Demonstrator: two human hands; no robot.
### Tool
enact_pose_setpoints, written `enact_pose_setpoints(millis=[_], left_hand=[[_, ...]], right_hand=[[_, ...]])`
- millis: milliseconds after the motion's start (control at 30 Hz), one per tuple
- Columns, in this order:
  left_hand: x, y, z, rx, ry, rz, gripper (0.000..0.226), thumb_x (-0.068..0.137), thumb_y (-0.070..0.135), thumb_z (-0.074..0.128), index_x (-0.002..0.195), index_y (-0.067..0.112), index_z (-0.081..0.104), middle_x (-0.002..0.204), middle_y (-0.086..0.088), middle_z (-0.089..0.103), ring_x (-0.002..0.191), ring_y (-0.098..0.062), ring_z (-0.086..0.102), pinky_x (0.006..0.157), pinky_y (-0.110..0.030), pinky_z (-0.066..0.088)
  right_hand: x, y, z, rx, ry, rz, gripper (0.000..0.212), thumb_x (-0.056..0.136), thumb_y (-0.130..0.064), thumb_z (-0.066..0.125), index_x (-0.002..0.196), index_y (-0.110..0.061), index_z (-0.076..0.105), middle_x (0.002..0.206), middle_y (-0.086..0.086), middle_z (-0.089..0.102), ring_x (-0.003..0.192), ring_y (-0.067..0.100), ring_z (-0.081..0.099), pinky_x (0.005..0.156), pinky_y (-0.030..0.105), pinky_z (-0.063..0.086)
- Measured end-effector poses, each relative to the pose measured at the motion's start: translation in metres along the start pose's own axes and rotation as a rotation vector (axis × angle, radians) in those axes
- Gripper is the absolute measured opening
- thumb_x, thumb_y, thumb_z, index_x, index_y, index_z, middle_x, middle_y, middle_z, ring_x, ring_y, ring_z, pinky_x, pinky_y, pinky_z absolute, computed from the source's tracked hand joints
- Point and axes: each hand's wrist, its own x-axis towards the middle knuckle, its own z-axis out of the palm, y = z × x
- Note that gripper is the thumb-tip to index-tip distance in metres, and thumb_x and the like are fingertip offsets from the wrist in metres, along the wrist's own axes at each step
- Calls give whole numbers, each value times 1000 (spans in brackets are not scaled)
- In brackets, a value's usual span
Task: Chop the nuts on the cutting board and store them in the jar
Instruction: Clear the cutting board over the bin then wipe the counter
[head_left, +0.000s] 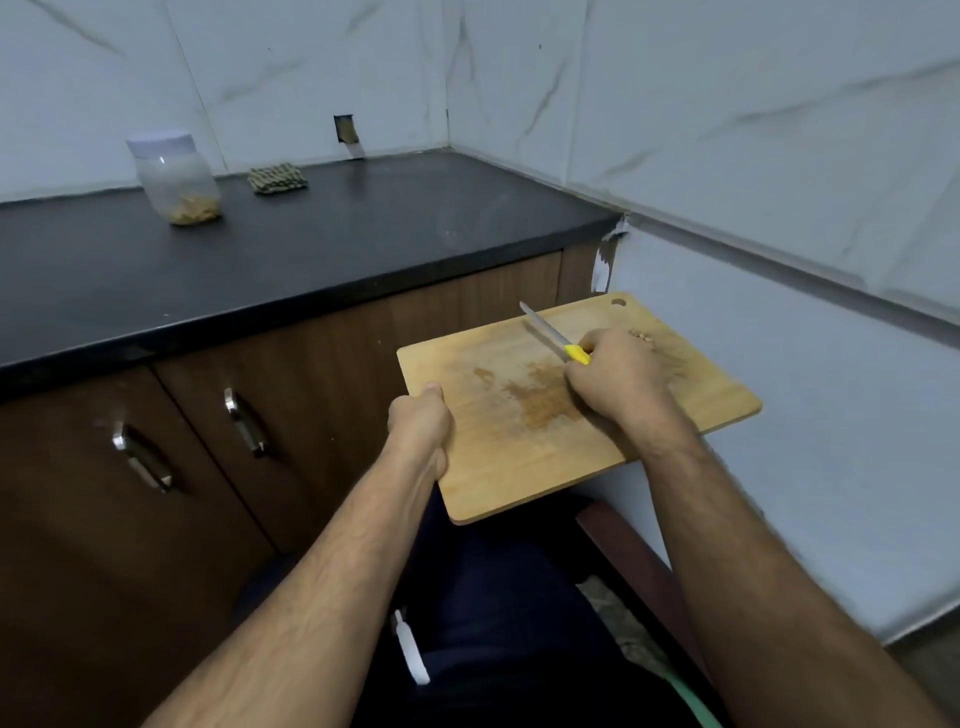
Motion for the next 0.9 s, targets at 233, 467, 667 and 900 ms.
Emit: enact_pose_setpoints(millis=[233, 467, 667, 900], left_hand=[[16, -30, -3, 5, 87, -27, 23, 104, 31, 46, 110, 9, 52, 86, -3, 55, 73, -20, 52, 78, -37, 43], [33, -59, 1, -15, 172, -102, 27, 102, 31, 48, 115, 8, 53, 99, -7, 57, 92, -27, 56, 88, -41, 50], [44, -71, 4, -33, 216, -169, 31, 101, 29, 49, 121, 8, 59, 103, -6, 62, 97, -28, 61, 96, -47, 51], [56, -83, 0, -2, 248, -169, 28, 102, 29, 49, 117, 7, 58, 97, -5, 61, 91, -26, 60, 86, -38, 51]], right_hand=[[-11, 30, 38, 103, -15, -2, 16, 91, -19, 63, 103, -11, 70, 88, 8, 68, 77, 22, 55, 65, 31, 44], [-10, 55, 63, 98, -58, 55, 11, 91, -18, 62, 95, -11, 70, 80, 4, 63, 75, 22, 54, 62, 29, 36], [-4, 70, 82, 98, -150, 129, 15, 88, -15, 60, 94, -8, 71, 85, 10, 69, 86, 30, 63, 66, 31, 41], [1, 86, 95, 114, -171, 160, 31, 87, -12, 57, 113, -19, 73, 96, 8, 72, 95, 28, 63, 70, 27, 41]])
